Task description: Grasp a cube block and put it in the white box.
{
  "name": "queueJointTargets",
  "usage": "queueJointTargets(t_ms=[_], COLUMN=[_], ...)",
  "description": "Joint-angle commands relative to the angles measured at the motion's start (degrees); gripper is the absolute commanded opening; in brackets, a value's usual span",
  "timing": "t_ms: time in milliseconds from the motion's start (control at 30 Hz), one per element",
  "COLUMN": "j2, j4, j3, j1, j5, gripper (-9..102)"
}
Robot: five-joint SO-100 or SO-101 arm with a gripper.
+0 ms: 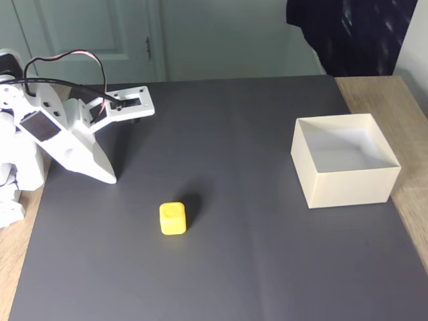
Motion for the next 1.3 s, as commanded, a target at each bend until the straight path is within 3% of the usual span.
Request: queueJointTargets(t_ms=[0,1267], j2=[0.35,0.35], j4=[0.26,0.18], j3=[-0.18,-0.18], j1=[0.26,0.35], j5=[-0.26,-0.53], gripper=[1,0])
